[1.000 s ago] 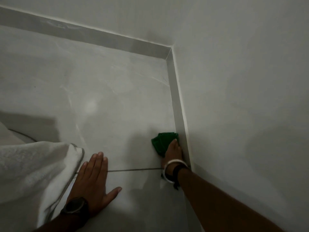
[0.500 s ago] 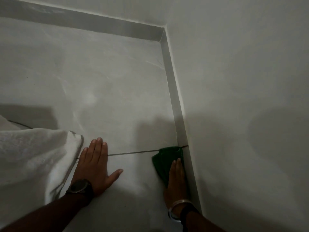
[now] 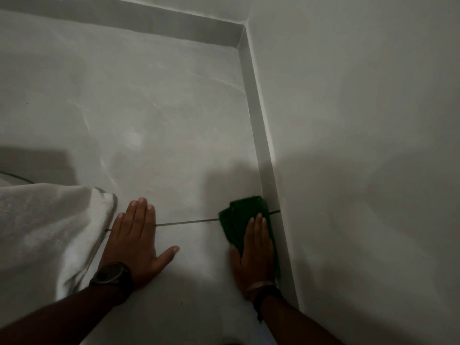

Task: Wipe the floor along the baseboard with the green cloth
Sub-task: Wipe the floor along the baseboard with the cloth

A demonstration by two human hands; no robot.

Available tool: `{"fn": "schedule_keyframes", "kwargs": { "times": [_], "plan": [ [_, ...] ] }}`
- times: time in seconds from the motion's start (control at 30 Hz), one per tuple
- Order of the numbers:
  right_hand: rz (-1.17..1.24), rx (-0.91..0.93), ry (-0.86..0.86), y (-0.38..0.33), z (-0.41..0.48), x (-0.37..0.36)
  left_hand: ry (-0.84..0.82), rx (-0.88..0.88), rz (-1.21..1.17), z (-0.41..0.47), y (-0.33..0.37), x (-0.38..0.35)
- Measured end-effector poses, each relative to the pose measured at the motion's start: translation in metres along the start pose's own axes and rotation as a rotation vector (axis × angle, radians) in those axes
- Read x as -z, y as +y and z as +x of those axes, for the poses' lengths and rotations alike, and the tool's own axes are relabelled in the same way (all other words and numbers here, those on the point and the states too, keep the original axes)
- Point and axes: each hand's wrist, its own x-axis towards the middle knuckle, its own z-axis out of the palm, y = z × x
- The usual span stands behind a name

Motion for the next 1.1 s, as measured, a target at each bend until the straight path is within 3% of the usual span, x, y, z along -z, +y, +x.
{"fn": "schedule_keyframes", "kwargs": {
  "times": [0.5,0.67,0.9,1.1],
  "plan": [
    [-0.045,0.045,0.021,-0.045,0.2,0.022,0.018,0.006,0.002,0.001,-0.001,-0.002],
    [-0.071,0.065,-0.082,-0.057,0.272,0.036,0.025,0.008,0.02,0.002,-0.001,-0.003],
    [0.088,0.085,-0.118,-0.044,0.248,0.037,-0.008,0.021,0.014,0.001,0.0,0.001],
    [0.022,0.131,-0.055,-0.026,0.162,0.026,0.0,0.014,-0.014,0.001,0.002,0.004]
  ]
}}
